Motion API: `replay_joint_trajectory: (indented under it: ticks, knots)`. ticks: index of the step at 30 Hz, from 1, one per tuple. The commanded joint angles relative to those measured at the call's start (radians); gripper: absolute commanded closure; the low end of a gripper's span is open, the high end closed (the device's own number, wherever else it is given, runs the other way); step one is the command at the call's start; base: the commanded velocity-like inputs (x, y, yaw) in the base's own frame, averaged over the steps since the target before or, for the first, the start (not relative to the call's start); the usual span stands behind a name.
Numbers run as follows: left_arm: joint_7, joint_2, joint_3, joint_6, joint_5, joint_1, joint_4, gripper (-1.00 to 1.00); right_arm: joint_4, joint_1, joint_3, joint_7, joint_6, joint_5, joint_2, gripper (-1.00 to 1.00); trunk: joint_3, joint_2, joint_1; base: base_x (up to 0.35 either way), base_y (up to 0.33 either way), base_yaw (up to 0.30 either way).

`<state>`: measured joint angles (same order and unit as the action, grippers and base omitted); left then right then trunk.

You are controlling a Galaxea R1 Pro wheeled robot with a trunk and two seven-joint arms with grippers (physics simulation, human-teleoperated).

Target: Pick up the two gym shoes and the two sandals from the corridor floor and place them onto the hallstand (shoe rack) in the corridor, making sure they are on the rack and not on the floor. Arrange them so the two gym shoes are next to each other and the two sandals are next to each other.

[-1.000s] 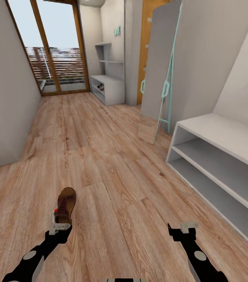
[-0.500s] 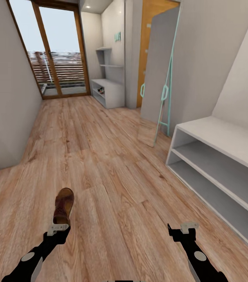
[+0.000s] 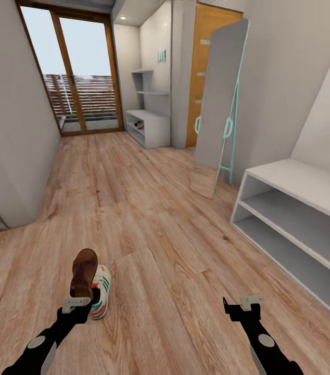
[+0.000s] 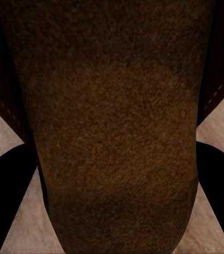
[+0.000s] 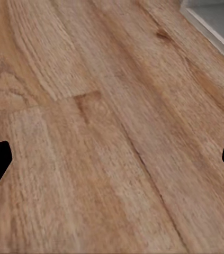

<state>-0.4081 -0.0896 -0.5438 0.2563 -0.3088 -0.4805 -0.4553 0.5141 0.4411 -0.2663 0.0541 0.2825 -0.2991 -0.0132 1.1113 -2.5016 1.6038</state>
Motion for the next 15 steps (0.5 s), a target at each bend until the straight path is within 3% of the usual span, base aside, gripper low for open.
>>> replay_joint_trajectory:
  ticks: [1,10,15]
  knots:
    - [-0.006,0.001,-0.008,0.006,-0.01,-0.001,0.001,1.0,0.0,0.001,-0.008,0.006,0.004,-0.009,0.001,-1.0,0.0,0.0,0.0,0.0,0.302,0.0]
    - [-0.006,0.001,-0.008,0.007,-0.01,-0.001,0.001,1.0,0.0,0.001,-0.008,0.006,0.004,-0.009,0.001,-1.0,-0.002,0.0,0.0,0.0,0.303,0.0]
    - [-0.031,0.03,0.024,-0.004,-0.009,-0.029,-0.027,1.0,0.007,0.01,-0.01,0.021,-0.024,0.008,0.013,-1.0,-0.002,0.0,0.0,0.0,0.0,0.0]
